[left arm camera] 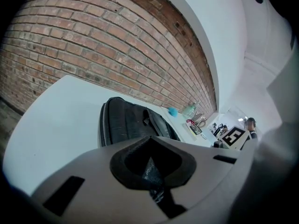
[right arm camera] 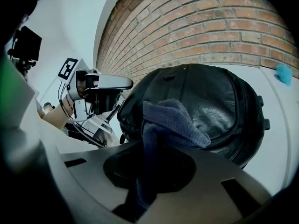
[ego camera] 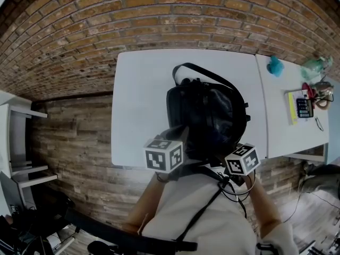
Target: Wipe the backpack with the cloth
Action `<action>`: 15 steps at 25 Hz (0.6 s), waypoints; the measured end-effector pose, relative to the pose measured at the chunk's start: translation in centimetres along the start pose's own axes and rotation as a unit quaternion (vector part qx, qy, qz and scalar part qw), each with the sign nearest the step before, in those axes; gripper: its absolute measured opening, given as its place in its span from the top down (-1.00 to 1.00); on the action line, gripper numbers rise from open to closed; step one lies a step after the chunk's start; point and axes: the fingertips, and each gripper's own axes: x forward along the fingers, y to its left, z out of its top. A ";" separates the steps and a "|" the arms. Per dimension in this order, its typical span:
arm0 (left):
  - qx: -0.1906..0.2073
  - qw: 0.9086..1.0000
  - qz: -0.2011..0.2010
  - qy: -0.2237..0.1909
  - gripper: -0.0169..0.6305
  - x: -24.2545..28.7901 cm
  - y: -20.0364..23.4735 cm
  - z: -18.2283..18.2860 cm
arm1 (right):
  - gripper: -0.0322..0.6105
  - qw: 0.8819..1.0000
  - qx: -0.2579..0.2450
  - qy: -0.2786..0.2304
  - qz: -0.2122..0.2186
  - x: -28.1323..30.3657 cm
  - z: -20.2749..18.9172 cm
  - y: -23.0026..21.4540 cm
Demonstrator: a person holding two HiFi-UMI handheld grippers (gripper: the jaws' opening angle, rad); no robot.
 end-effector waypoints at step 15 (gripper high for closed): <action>-0.007 1.000 0.009 -0.007 0.94 -0.9 1.0 0.0 | 0.75 0.991 -0.091 -0.097 0.000 -2.5 14.2 0.0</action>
